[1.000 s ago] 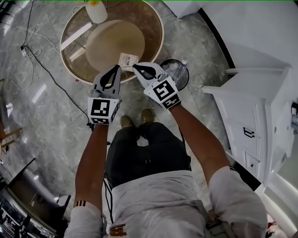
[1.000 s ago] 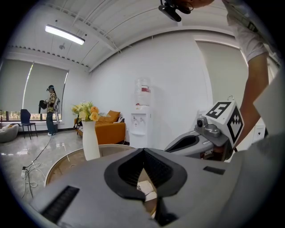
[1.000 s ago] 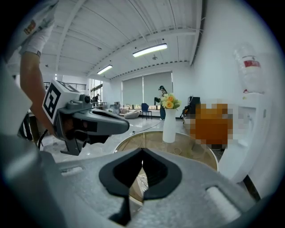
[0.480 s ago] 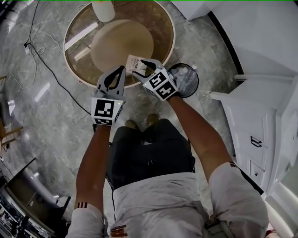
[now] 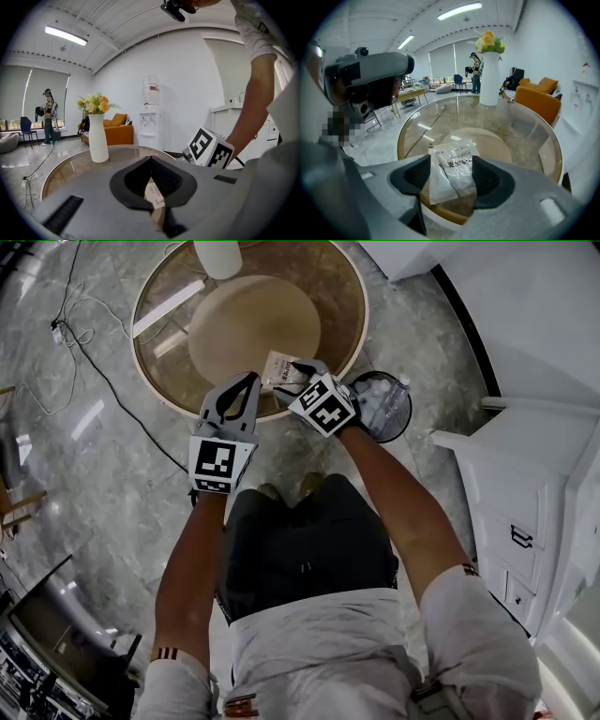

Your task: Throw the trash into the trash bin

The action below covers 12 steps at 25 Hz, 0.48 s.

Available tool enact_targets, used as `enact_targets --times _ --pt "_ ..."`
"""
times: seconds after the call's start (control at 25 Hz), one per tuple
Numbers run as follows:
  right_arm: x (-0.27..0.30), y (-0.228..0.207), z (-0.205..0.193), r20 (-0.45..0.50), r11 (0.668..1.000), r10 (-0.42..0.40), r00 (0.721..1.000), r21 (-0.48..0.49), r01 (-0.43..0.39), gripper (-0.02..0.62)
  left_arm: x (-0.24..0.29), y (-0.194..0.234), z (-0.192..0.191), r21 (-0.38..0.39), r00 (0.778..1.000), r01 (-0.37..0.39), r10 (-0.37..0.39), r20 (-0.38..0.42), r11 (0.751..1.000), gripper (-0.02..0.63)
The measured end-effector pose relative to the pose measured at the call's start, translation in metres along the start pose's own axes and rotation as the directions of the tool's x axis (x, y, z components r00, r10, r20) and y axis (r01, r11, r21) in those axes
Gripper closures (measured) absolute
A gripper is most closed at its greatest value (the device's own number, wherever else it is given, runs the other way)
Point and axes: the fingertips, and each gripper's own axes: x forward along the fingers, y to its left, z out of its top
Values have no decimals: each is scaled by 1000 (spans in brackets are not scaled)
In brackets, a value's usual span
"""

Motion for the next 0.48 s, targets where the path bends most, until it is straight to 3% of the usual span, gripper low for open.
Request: enact_targets --times 0.48 --pt "4 -1 -4 8 998 -63 998 7 63 372 -2 2 -3 -40 1000 8 -8 -12 999 607"
